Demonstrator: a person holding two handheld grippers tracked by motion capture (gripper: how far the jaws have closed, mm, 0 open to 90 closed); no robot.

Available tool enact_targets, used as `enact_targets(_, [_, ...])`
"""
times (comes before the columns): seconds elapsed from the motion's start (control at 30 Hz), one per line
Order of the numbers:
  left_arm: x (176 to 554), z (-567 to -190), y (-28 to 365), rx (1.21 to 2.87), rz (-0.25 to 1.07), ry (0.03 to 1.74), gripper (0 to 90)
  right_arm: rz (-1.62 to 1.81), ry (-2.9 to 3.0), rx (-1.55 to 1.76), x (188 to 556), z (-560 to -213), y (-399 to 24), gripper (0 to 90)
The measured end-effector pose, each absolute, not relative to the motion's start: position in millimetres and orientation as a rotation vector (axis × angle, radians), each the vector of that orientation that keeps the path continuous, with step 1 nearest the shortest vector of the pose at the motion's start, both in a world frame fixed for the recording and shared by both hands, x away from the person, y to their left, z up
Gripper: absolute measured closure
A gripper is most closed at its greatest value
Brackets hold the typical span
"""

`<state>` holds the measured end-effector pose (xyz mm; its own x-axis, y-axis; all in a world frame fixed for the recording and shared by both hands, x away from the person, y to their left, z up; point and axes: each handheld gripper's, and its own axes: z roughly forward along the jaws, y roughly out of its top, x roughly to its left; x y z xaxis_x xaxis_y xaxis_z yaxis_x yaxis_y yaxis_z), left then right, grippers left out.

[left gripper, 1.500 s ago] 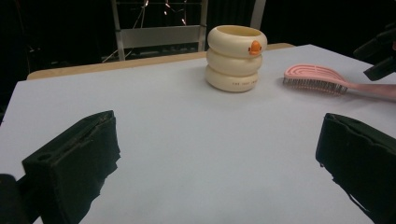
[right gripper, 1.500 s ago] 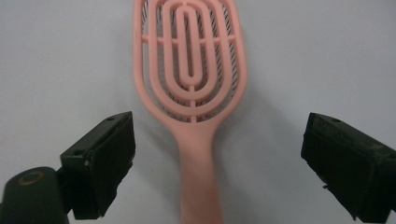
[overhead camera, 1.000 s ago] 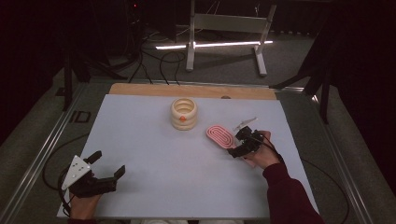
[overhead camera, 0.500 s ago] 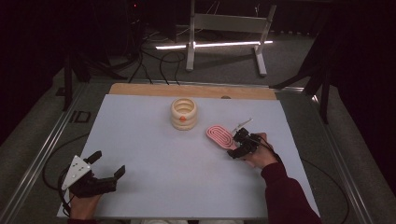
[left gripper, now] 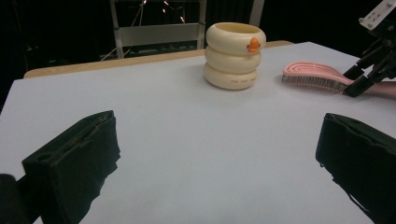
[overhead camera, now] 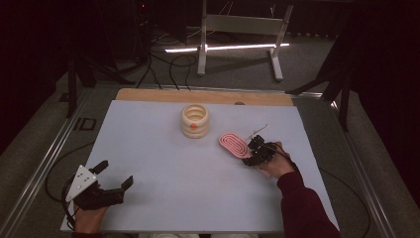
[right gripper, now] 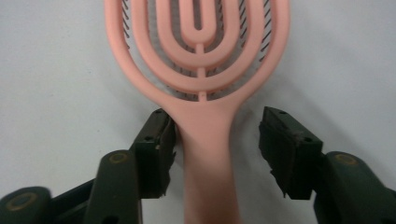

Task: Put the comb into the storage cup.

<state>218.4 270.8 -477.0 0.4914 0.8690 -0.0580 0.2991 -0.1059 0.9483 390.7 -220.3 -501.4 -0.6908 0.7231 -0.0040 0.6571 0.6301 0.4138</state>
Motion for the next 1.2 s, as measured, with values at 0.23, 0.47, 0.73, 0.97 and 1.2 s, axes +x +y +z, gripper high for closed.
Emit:
enact_targets(0.23, [218, -477, 270, 1.657, 0.659, 1.015, 0.3, 0.572, 2.695, 1.15, 391, -501, -220, 51.2])
enact_targets(0.47, [219, -477, 270, 1.663, 0.659, 1.012, 0.3, 0.524, 2.724, 1.161, 391, -498, -217, 58.8])
enact_targets(0.73, [218, -477, 270, 1.66, 0.659, 1.012, 0.3, 0.447, 2.739, 1.206, 396, -496, -211, 64.0])
enact_targets(0.97, [219, -478, 270, 1.662, 0.656, 1.012, 0.3, 0.516, 2.772, 1.301, 400, -495, -221, 67.4])
enact_targets(1.2, [219, -478, 269, 1.671, 0.655, 1.011, 0.3, 0.544, 2.804, 1.32, 400, -495, -222, 67.1])
